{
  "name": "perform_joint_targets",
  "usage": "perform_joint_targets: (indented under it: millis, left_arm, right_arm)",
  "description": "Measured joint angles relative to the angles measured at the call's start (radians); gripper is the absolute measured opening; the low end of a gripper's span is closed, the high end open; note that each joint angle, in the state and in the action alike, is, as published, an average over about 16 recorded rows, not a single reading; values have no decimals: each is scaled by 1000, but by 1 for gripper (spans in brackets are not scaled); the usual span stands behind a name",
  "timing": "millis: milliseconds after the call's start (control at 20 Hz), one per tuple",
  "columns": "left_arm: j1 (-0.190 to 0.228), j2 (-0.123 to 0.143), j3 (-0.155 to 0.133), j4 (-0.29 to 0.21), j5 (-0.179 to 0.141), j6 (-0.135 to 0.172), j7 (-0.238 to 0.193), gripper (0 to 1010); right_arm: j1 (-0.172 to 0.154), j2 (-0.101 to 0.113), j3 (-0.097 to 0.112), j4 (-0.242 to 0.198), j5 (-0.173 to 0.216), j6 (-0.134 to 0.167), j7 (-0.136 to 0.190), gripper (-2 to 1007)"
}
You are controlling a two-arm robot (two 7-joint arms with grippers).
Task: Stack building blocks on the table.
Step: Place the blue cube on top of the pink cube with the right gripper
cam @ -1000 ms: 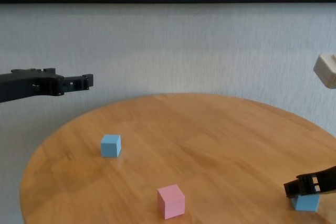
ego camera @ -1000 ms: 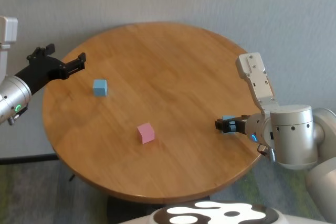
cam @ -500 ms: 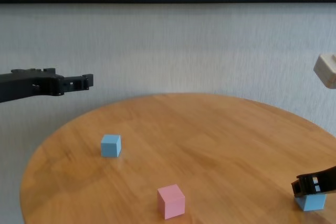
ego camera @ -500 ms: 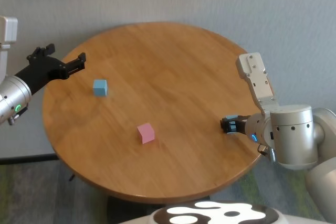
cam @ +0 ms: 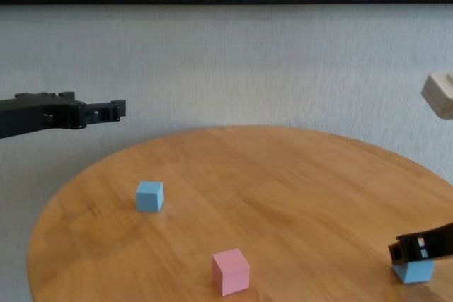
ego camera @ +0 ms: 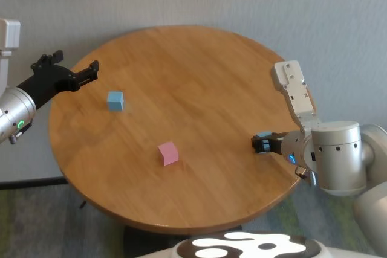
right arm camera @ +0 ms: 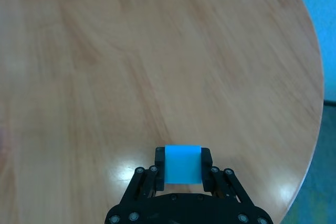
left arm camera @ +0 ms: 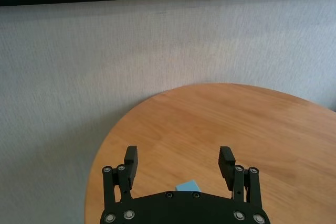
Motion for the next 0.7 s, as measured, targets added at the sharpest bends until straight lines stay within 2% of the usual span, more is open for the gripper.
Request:
perform_joint_targets:
  millis: [250,500,700]
  left_arm:
    - [0,0,0,0,0,0,0,1000]
    - [0,0,0,0,0,0,0,1000]
    - [0,0,0,0,0,0,0,1000]
  right_arm:
    - [5,57,-44,-26,-14,-66,105,354]
    - [20,114,-103,-55,-30,-130,228,354]
    - [41,139,-151,-71,-42,-159,306,354]
